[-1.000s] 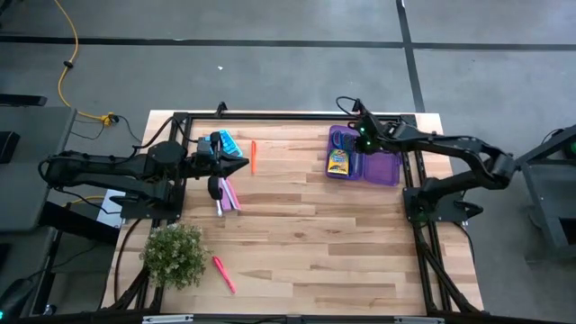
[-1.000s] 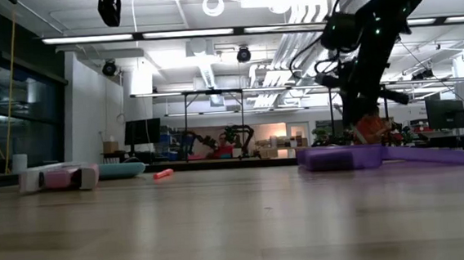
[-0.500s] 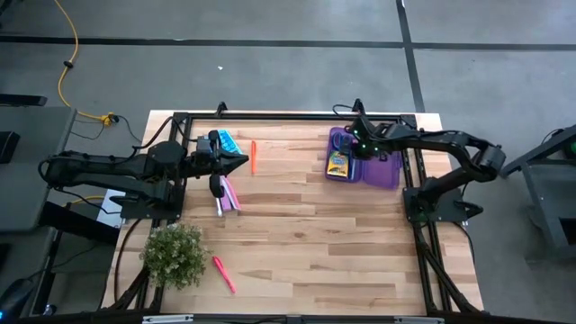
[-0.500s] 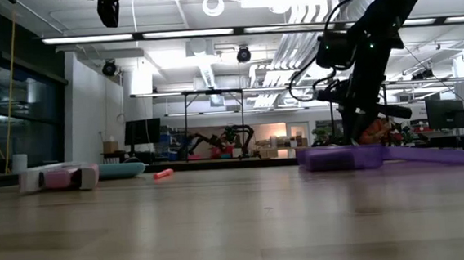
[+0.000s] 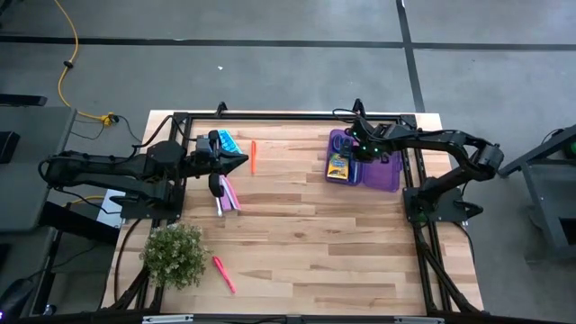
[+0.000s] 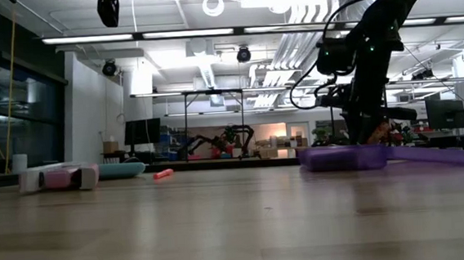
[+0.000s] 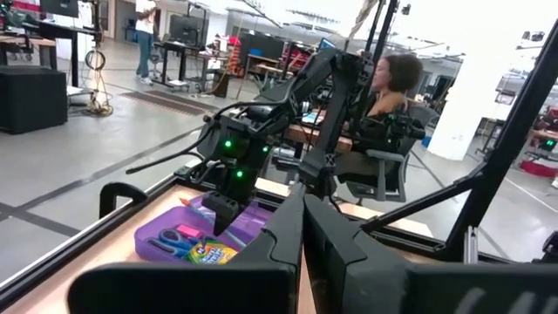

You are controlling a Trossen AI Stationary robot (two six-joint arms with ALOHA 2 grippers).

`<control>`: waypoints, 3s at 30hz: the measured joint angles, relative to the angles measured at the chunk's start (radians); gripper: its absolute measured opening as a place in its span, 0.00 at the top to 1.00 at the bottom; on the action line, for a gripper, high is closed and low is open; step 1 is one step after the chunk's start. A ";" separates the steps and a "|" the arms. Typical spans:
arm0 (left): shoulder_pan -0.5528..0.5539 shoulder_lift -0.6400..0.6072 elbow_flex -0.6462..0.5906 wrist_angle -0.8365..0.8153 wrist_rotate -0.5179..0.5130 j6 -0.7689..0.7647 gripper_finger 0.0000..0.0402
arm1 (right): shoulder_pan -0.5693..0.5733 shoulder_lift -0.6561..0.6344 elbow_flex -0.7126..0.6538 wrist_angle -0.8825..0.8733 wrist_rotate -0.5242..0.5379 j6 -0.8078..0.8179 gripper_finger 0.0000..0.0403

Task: Pack school essentials
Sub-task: Put the light blue pencil into the violet supply box, then put the orange pen into the violet supply box

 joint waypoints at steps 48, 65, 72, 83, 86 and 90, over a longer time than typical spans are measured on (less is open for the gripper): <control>0.000 0.000 0.000 0.001 0.006 -0.004 1.00 | 0.672 -0.520 0.076 0.661 0.294 -0.789 0.49; 0.000 0.000 0.000 0.007 0.009 -0.001 1.00 | 0.689 -0.518 0.076 0.669 0.150 -0.856 0.62; 0.000 0.000 0.000 0.006 0.013 -0.001 1.00 | 0.689 -0.519 0.076 0.563 0.083 -0.804 0.97; 0.000 0.000 0.000 0.005 0.013 0.000 1.00 | 0.687 -0.532 0.030 0.564 0.046 -0.824 1.00; 0.000 0.000 0.000 0.005 0.013 0.000 1.00 | 0.679 -0.579 -0.060 0.627 0.054 -0.782 1.00; 0.000 0.000 0.000 0.004 0.013 0.000 1.00 | 0.679 -0.688 -0.166 0.725 0.061 -0.762 1.00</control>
